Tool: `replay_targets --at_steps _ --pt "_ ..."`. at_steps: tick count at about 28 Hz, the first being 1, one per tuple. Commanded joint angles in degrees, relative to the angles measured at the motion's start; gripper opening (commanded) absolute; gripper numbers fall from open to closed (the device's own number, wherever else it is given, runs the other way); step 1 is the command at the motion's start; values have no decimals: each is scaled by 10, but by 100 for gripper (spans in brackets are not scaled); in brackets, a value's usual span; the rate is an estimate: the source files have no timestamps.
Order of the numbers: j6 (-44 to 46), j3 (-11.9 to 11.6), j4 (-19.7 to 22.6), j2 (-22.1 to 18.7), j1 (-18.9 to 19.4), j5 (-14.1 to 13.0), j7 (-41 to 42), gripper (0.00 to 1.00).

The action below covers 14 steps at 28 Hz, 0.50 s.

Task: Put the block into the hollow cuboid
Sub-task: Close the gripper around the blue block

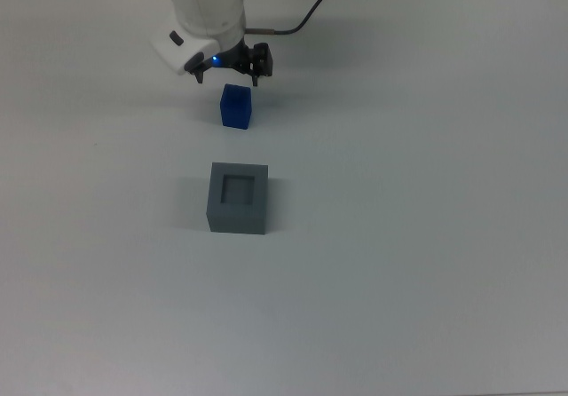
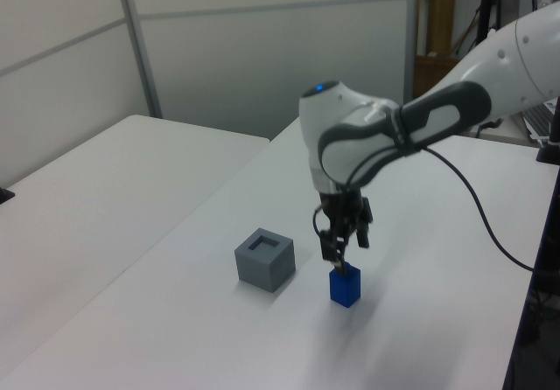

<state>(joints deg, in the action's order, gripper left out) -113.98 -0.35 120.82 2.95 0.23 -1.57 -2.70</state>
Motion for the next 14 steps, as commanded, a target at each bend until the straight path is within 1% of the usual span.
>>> replay_targets --at_steps 1,9,14 --pt "-27 -4 35 -5 1 3 8 100" --pt "-43 -4 32 6 1 3 6 100" --pt "-43 -4 30 7 2 3 -18 100"
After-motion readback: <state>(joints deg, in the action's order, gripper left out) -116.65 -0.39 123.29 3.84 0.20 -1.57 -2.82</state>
